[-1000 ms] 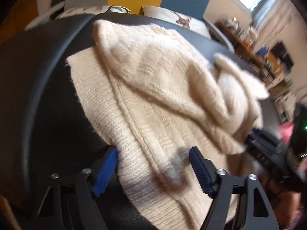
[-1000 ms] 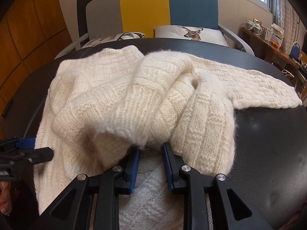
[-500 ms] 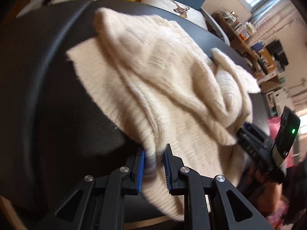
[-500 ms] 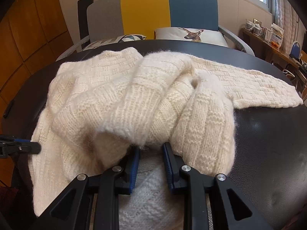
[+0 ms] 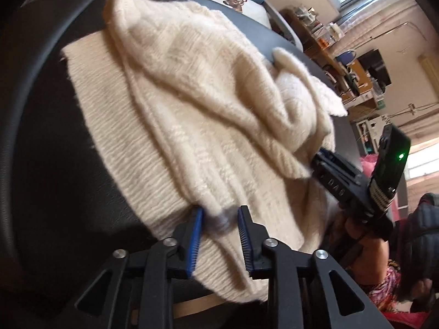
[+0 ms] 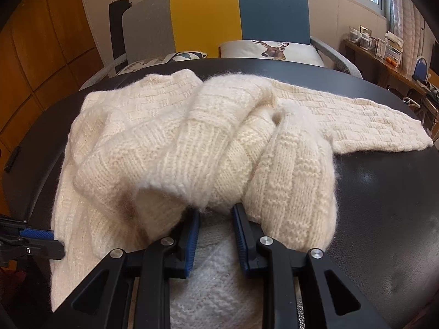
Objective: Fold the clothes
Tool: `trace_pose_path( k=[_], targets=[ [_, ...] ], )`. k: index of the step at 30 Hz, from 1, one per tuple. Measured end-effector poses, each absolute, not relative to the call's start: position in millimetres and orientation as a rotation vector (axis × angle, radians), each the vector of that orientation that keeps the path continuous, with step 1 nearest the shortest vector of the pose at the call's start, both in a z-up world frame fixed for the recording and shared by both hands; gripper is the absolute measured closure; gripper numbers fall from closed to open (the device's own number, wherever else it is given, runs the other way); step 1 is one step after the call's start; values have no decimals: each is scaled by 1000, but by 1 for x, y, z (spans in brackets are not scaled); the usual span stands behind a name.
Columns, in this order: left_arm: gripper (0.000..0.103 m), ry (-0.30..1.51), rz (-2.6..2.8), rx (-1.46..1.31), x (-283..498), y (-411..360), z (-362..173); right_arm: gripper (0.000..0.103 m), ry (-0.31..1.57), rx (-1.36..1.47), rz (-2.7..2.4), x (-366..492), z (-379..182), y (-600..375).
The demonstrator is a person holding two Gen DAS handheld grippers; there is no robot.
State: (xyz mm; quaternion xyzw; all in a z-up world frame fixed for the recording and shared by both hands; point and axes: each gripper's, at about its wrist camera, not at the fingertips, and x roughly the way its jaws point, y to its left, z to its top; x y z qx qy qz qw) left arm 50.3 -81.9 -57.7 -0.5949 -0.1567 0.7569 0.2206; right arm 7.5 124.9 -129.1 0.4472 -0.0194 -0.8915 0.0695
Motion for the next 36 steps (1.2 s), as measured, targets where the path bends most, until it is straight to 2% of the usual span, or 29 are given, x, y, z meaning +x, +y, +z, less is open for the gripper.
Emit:
trace_pose_path(
  k=[3, 5, 8, 21, 27, 28, 32, 36],
  targets=[
    [77, -445, 2099, -1648, 51, -82, -58, 78, -39, 1346, -2694, 8, -129, 123],
    [90, -469, 2109, -1642, 51, -81, -60, 78, -35, 1342, -2699, 9, -129, 123],
    [94, -500, 2115, -1625, 50, -87, -61, 78, -36, 1336, -2700, 9, -130, 123],
    [94, -574, 2336, -1372, 26, -130, -6, 78, -12, 1353, -2699, 8, -130, 119],
    [95, -527, 2613, -1211, -2, -178, 28, 78, 8, 1355, -2673, 7, -130, 121],
    [103, -516, 2678, -1176, -5, -191, 37, 78, 8, 1354, -2670, 7, -130, 121],
    [103, -501, 2893, -1063, -20, -248, 70, 78, 13, 1342, -2672, 8, -130, 121],
    [103, -439, 2881, -1112, -36, -271, 69, 78, 11, 1339, -2673, 8, -130, 121]
  ],
)
